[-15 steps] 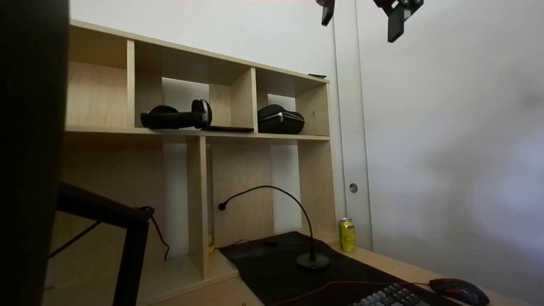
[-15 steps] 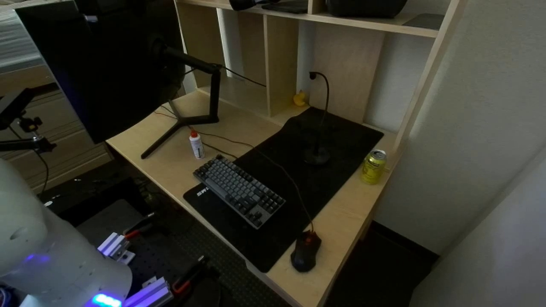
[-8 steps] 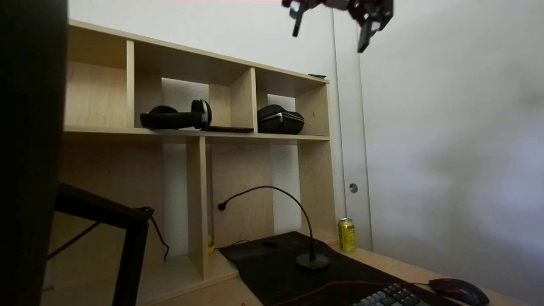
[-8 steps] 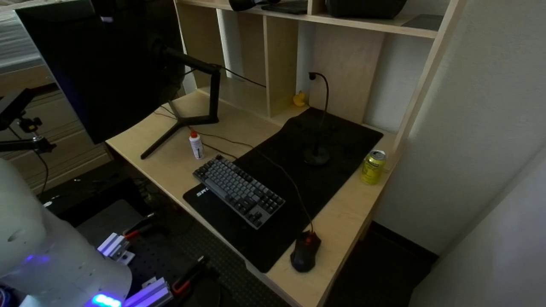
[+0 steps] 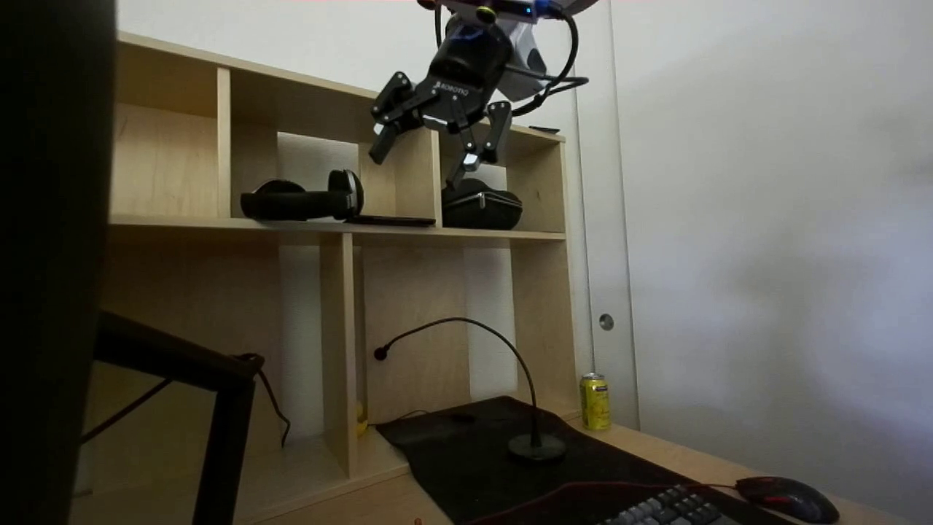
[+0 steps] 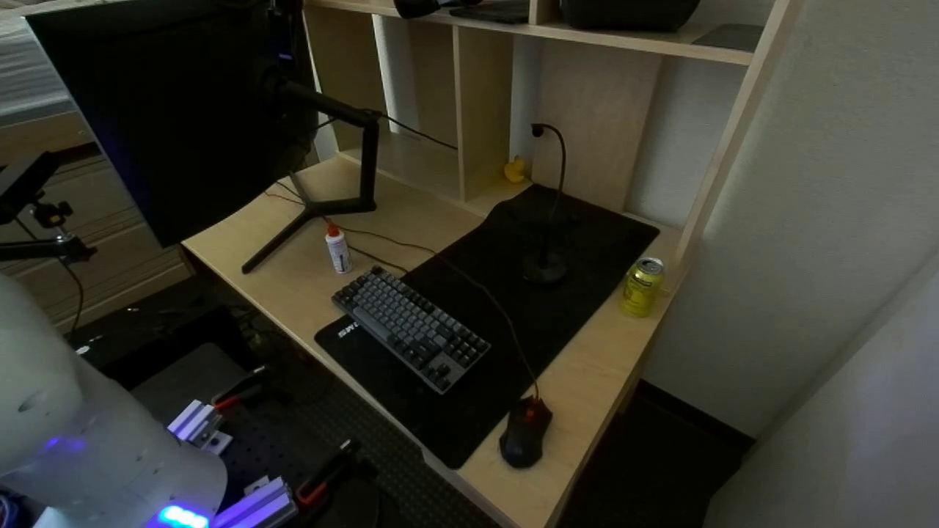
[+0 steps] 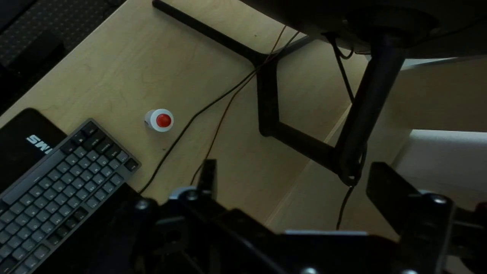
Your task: Remove the headsets from the top shelf on the left and place them on the desk
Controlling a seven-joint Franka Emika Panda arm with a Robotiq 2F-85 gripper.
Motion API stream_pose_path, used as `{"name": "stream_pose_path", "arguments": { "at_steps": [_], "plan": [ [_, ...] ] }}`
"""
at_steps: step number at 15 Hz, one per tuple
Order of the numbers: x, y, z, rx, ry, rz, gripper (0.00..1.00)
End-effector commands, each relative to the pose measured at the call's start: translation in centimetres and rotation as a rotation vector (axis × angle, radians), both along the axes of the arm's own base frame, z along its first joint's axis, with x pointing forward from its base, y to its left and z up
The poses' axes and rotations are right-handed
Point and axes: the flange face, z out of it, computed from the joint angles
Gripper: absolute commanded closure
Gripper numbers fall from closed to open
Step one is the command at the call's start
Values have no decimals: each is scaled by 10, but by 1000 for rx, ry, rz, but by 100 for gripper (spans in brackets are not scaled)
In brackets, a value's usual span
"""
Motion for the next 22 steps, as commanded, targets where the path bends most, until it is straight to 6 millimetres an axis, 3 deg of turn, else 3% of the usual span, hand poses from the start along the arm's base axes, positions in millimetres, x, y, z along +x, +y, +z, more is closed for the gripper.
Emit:
{"name": "stream_pose_path", "arguments": {
  "at_steps": [1, 3, 6, 11, 12, 16, 22],
  "plan": [
    [2, 1, 1, 2, 2, -2, 0],
    [2, 1, 5, 3, -4, -5, 0],
    [38, 14, -2, 23, 22, -132, 0],
    [87, 38, 25, 149, 83, -390, 0],
    [66, 28, 16, 118, 63, -324, 0],
    [72, 33, 10, 58, 63, -357, 0],
    [154, 34, 27, 73, -190, -599, 0]
  ]
}}
